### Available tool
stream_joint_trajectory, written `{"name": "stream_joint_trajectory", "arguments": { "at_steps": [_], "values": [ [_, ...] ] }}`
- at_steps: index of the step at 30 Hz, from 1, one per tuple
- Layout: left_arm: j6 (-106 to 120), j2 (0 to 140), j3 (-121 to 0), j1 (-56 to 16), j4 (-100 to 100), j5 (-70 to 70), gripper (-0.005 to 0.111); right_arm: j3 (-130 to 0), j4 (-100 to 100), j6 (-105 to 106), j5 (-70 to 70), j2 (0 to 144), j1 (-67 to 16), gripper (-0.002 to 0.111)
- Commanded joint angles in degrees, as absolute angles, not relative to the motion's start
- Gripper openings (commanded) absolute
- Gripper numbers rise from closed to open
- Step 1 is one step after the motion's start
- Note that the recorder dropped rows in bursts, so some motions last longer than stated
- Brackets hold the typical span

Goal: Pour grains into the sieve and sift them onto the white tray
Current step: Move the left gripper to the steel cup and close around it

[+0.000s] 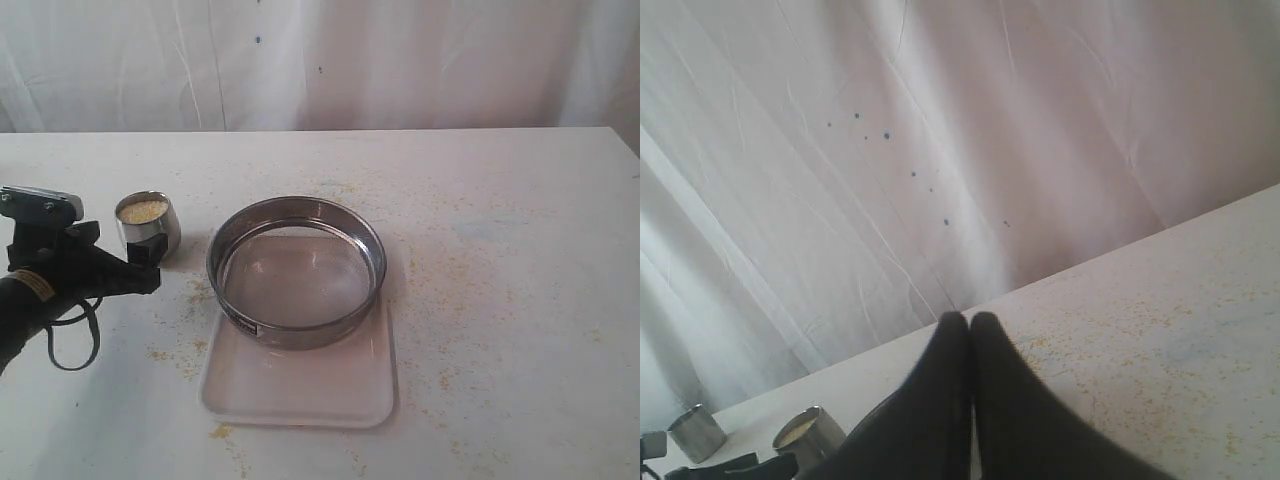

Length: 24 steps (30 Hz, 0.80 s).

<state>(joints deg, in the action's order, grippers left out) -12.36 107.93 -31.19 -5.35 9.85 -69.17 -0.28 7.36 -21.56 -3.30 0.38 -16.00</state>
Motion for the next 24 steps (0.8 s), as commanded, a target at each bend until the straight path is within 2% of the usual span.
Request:
{"name": "stream_joint_trajectory", "arguments": {
  "at_steps": [1, 4, 24],
  "values": [
    [-11.6, 112.2, -35.1, -5.3, 6.4, -70.0, 0.094, 0.0, 7.2, -21.6, -3.9, 0.0, -16.0, 0.000],
    [-11.5, 114.2, -37.8, -5.3, 6.1, -70.0, 0.106, 0.0, 7.2, -21.6, -3.9, 0.0, -16.0, 0.000],
    [-9.6, 119.7, -46.5, -5.3, 8.2, -70.0, 0.105, 0.0, 7.2, -21.6, -3.9, 0.0, -16.0, 0.000]
  ]
}}
